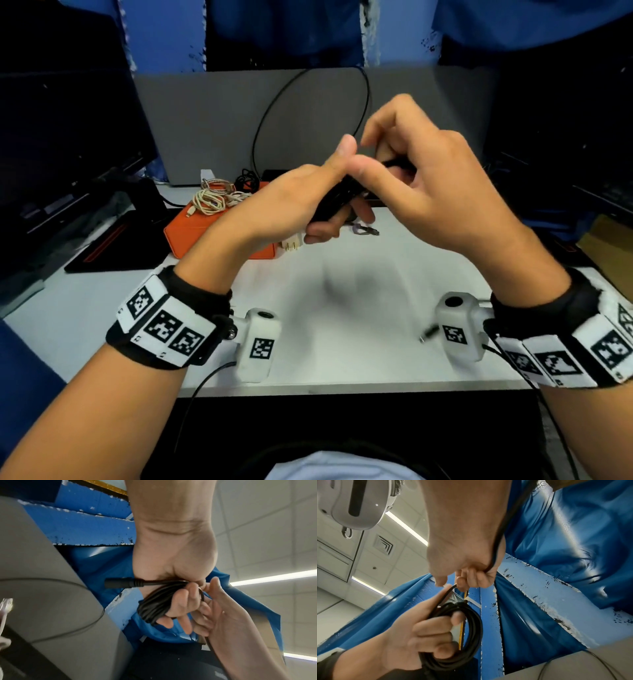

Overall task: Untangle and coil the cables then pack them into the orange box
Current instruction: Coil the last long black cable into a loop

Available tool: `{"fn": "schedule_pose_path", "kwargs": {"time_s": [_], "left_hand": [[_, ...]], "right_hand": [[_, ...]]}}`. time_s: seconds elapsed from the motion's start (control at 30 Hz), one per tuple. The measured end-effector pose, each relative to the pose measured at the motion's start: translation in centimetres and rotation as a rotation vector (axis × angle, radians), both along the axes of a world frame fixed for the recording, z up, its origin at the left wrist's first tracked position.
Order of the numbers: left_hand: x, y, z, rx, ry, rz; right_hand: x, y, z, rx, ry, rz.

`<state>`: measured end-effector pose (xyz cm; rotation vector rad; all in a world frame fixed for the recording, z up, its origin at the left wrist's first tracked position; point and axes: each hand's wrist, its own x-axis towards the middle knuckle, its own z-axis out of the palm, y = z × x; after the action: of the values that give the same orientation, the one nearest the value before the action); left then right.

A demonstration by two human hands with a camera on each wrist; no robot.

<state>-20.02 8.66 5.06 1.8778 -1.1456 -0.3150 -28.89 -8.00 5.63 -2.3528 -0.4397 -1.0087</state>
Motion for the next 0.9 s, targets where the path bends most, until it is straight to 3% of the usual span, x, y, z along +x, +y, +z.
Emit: {"fn": "schedule_pose_path", "kwargs": {"time_s": [0.1, 0.2, 0.3, 0.37, 0.5, 0.6, 0.7, 0.8, 0.9], "left_hand": [[0.2, 0.4, 0.0, -0.101, 0.172, -0.243], [0.3, 0.8, -0.1, -0.218, 0.313, -0.356], [-0.4, -0.3, -0.8, -0.367, 0.472, -0.414], [-0.9, -1.3, -1.3, -0.431, 0.587, -0.441], [-1.3, -1.3, -0.9, -0.320, 0.571, -0.439], [-1.8, -0.8, -0.2, -0.286, 0.510, -0.321], [-2.2, -1.2, -0.4, -0.385, 0.553, -0.306], [-2.1, -1.6, -0.4, -0.500, 0.685, -0.411], [-1.7, -1.6, -0.2, -0.671, 0.839, -0.504]], "right_hand": [[0.2, 0.5, -0.3, 0.007, 0.012, 0.016], [0.7, 1.5, -1.1, -0.044, 0.032, -0.006], [1.0, 2.0, -1.7, 0.198, 0.058, 0.082], [1.1, 1.7, -1.5, 0.268, 0.026, 0.015], [1.4, 0.4, -1.5, 0.232, 0.070, 0.011], [1.4, 0.2, -1.4, 0.165, 0.062, 0.011], [1.4, 0.5, -1.2, 0.329, 0.049, 0.057], [1.5, 0.6, -1.1, 0.452, 0.075, 0.116], [1.8, 0.6, -1.3, 0.481, 0.125, 0.064]]}}
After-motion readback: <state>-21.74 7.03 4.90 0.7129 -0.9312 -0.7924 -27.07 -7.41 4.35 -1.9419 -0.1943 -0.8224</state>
